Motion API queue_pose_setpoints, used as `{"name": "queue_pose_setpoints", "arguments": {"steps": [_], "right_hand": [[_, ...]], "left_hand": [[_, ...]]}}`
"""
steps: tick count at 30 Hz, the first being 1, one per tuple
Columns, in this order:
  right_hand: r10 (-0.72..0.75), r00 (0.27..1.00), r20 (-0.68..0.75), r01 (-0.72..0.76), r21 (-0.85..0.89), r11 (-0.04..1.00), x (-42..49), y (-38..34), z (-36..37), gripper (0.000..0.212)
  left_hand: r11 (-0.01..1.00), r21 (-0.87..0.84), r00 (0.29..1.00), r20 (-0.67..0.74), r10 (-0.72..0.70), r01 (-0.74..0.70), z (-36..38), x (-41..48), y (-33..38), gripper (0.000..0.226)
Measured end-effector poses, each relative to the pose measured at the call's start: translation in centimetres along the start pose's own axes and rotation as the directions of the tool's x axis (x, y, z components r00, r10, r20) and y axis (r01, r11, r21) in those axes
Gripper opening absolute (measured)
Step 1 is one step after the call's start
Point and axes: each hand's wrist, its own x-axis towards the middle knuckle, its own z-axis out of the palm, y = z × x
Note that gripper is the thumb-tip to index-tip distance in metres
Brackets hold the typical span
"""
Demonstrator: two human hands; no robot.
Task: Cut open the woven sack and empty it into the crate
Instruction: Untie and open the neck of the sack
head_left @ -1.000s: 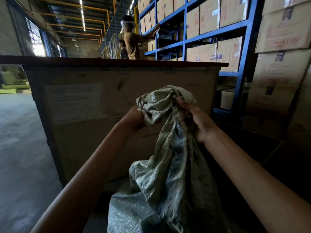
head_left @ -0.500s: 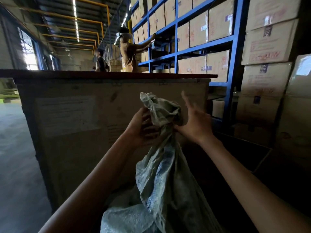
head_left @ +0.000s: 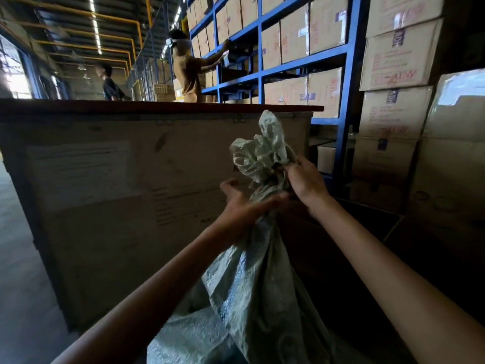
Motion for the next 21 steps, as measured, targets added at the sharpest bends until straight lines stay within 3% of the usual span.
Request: {"name": "queue_pose_setpoints", "arguments": {"steps": [2,4,6,8,10,12,15,17,21], "right_hand": [[0.026,1.0,-0.014,-0.027,-0.061,0.998,-0.3,-0.3,0.2,0.038],[-0.095,0.995,-0.011,0.087,-0.322,0.943,-0.9,-0.3,0.1,0.052],[-0.262,0.958,0.12,0.287,-0.476,0.831,-1.7,-0.8,-0.2,0.084],[-0.319,0.918,0.237,0.395,-0.464,0.793,-2.0,-1.2,-0.2,0.1],[-0.369,0.921,0.121,0.384,-0.424,0.82,-1.9,-1.0,-0.1,0.074],[-0.362,0.923,-0.134,0.3,-0.339,0.892,-1.5,-0.7,-0.3,0.043],[-0.016,0.951,-0.308,0.018,0.004,1.0,-0.6,0.0,-1.1,0.031],[0.222,0.935,-0.275,-0.162,0.224,0.961,0.0,0.9,-1.5,0.03],[0.478,0.857,-0.193,-0.325,0.518,0.791,0.7,2.1,-2.4,0.047]], "left_hand": [[0.993,0.111,0.997,0.045,-0.056,0.051,0.7,0.1,-1.2,0.104],[0.947,0.319,0.999,0.034,0.031,-0.04,0.8,0.4,-1.8,0.076],[0.797,0.595,0.992,0.006,0.128,-0.106,1.0,-0.2,-1.5,0.061],[0.623,0.771,0.976,-0.011,0.218,-0.131,1.2,-0.9,-1.5,0.049],[0.543,0.829,0.962,-0.027,0.272,-0.131,1.5,-1.5,-1.6,0.036],[0.543,0.828,0.947,-0.05,0.318,-0.139,1.8,-2.1,-1.6,0.028],[0.484,0.856,0.92,-0.029,0.392,-0.18,2.9,-3.6,-1.1,0.025],[0.389,0.897,0.91,0.031,0.414,-0.208,3.8,-4.7,-0.7,0.025],[0.128,0.959,0.88,0.172,0.443,-0.252,5.6,-6.8,0.0,0.022]]}}
